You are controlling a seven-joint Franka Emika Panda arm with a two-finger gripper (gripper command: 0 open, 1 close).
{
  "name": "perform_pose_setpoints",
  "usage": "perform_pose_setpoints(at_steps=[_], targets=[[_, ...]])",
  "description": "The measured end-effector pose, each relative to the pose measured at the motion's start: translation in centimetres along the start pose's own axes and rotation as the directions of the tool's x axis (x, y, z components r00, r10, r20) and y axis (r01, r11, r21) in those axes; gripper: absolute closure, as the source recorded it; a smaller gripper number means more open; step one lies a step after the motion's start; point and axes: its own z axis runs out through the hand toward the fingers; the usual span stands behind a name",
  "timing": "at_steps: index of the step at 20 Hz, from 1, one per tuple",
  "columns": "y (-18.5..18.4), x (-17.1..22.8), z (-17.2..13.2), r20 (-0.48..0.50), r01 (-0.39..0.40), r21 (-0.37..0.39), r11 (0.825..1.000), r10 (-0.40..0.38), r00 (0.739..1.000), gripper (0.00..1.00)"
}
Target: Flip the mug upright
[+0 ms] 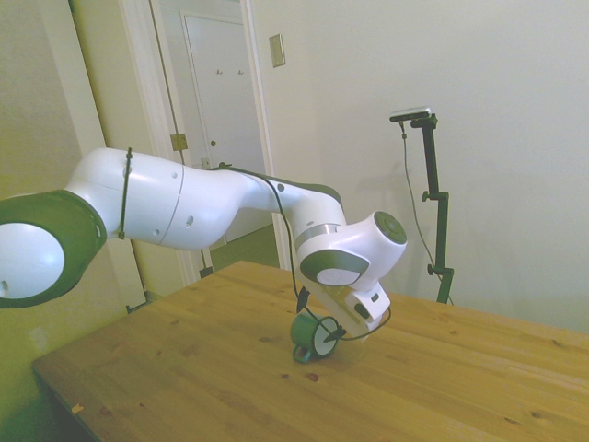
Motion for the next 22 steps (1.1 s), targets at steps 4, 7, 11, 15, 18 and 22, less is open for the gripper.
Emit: perform_pose_setpoints(at_steps=[4, 7, 11, 15, 18, 22], targets=[[0.5, 0.4, 0.1, 0.064, 0.027, 0.06, 0.998, -0.031, 0.997, 0.0], [0.2, 0.0, 0.5, 0.1, 0.049, 0.091, 0.995, -0.059, 0.993, 0.0], [0.0, -0.4, 0.7, 0.137, 0.082, 0.138, 0.987, -0.101, 0.985, 0.0], [0.1, -0.7, 0.6, 0.166, 0.093, 0.171, 0.981, -0.122, 0.978, 0.0], [0.0, -0.9, 0.7, 0.18, 0.098, 0.181, 0.979, -0.131, 0.975, 0.0], [0.0, -1.0, 0.6, 0.189, 0.1, 0.195, 0.976, -0.137, 0.972, 1.0]])
